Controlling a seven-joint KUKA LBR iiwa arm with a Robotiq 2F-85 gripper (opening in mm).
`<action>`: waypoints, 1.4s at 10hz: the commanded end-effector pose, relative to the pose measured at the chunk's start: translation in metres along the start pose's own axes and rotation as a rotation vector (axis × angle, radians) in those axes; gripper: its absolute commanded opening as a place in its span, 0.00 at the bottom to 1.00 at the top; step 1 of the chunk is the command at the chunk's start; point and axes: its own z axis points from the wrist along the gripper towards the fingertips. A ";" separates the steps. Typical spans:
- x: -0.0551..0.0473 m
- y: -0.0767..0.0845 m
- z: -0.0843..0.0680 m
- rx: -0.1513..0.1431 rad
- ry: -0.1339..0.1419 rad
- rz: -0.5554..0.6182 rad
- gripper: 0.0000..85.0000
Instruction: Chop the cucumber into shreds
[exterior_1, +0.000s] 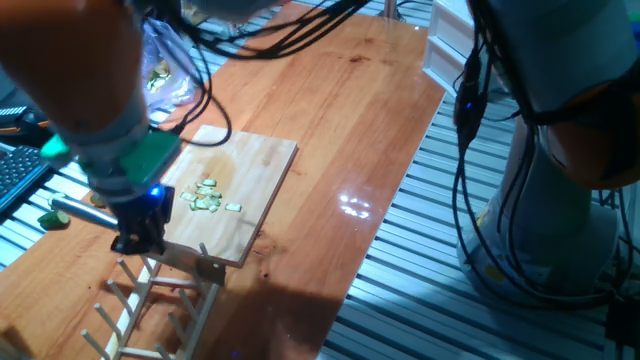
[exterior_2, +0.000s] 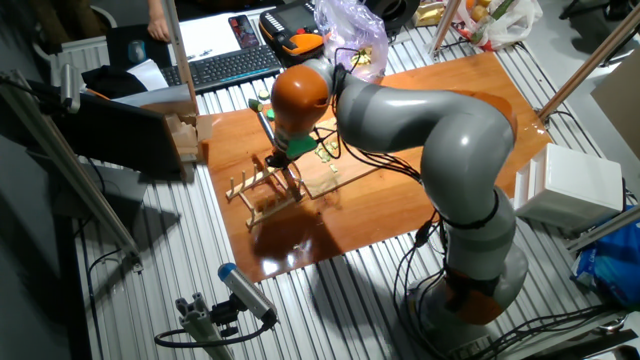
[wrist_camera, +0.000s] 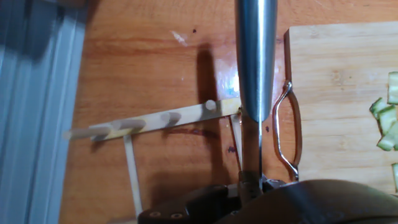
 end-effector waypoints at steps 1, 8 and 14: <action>-0.002 0.002 0.006 0.014 0.010 0.002 0.00; -0.010 -0.029 0.036 0.042 0.105 0.087 0.00; -0.004 -0.017 0.040 0.041 0.109 0.193 0.00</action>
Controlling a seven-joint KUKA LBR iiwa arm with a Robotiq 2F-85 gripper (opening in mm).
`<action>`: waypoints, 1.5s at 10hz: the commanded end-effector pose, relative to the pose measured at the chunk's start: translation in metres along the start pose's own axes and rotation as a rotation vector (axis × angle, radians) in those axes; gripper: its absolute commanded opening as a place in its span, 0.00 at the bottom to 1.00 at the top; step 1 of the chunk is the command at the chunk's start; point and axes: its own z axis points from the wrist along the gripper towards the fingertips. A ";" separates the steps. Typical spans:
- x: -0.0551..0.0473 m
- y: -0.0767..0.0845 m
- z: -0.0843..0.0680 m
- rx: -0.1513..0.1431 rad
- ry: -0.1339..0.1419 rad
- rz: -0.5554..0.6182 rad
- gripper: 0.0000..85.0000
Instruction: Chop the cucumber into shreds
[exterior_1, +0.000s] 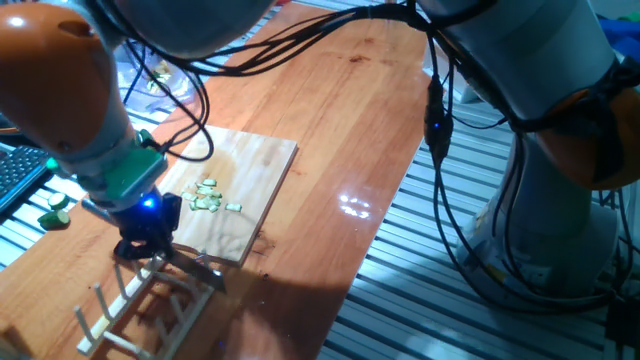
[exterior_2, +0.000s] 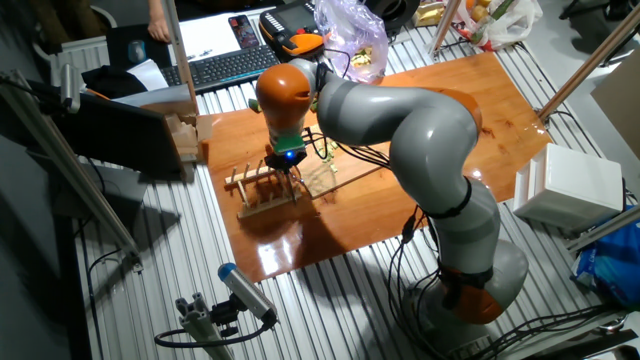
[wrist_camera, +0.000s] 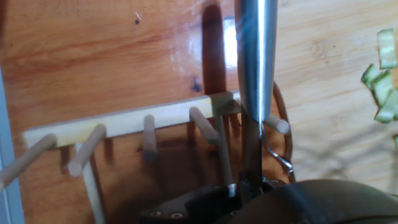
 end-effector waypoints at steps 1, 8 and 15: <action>0.000 0.001 0.001 -0.001 -0.002 0.001 0.00; -0.008 0.010 0.006 0.025 -0.016 0.024 0.20; -0.013 0.013 0.004 0.045 -0.016 0.017 0.40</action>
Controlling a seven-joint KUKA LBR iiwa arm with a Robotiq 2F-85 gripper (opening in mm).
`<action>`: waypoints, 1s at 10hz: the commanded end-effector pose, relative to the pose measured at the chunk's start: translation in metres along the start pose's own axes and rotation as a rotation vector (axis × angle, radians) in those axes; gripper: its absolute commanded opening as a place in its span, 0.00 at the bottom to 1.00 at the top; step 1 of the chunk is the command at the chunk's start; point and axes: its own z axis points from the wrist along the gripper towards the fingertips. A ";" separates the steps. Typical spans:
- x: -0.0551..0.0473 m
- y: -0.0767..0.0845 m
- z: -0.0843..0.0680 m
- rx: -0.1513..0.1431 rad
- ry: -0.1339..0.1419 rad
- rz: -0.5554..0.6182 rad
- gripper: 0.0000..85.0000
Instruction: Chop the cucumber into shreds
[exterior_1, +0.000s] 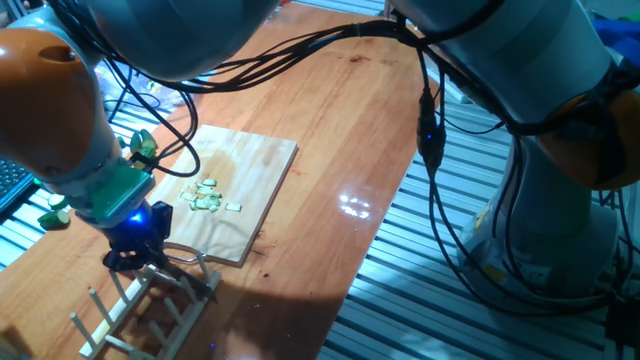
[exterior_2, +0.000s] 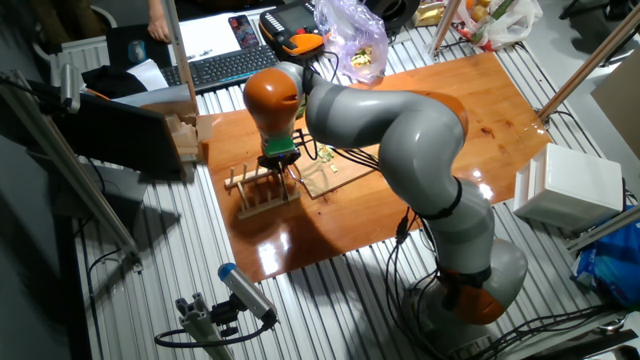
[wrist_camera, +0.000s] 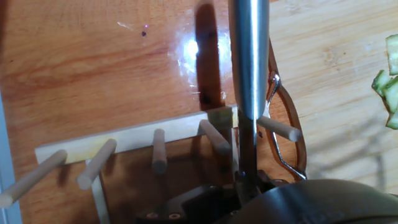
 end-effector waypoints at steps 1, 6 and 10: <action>-0.001 0.000 -0.001 0.002 0.003 0.000 0.40; 0.002 0.000 -0.011 -0.009 0.017 -0.001 0.40; 0.016 -0.021 -0.059 -0.077 0.064 -0.010 0.40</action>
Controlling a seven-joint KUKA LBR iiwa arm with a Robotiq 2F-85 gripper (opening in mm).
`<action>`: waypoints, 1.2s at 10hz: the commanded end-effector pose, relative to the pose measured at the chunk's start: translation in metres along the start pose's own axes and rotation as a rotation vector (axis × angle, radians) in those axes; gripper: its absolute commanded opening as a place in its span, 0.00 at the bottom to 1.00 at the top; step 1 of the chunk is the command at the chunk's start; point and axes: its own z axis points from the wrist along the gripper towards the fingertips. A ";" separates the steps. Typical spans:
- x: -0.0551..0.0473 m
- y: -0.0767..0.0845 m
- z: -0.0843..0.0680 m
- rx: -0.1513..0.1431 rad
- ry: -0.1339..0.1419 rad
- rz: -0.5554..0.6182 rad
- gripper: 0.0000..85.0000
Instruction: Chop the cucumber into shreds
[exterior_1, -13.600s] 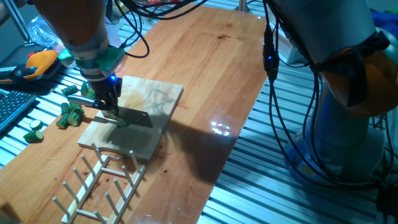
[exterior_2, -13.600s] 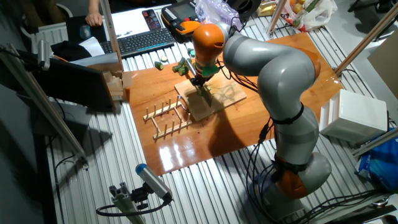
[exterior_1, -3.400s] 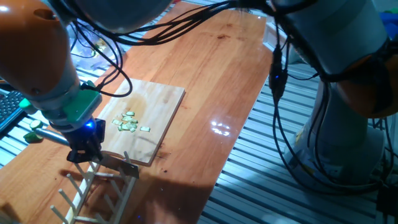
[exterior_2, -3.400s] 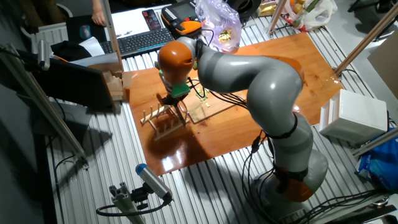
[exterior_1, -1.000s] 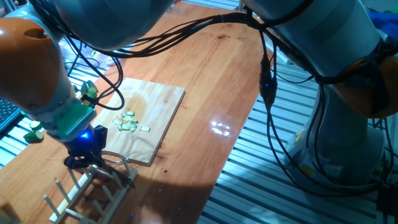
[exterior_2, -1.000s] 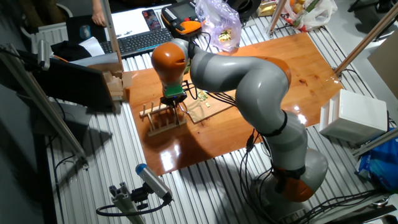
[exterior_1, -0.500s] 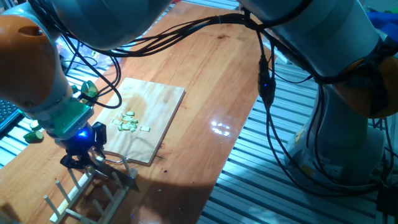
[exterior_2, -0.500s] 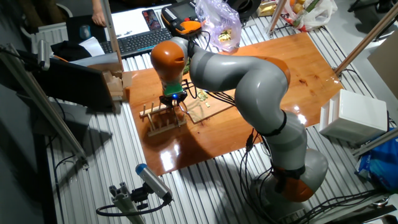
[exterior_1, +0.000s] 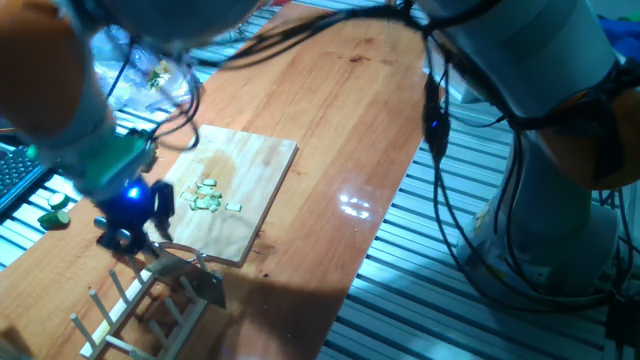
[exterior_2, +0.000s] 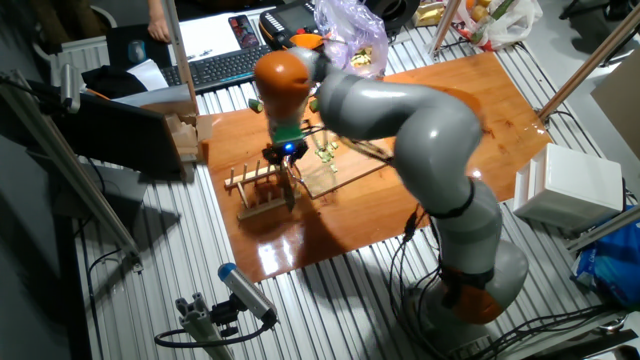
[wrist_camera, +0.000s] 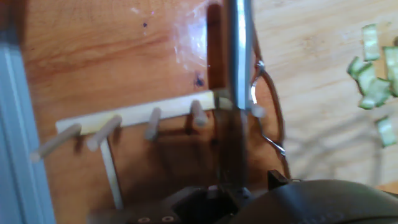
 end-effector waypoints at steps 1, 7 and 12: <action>0.003 -0.011 -0.025 -0.057 0.006 -0.006 0.20; 0.004 -0.075 -0.067 0.002 -0.010 -0.150 0.00; 0.002 -0.098 -0.067 0.034 -0.045 -0.208 0.00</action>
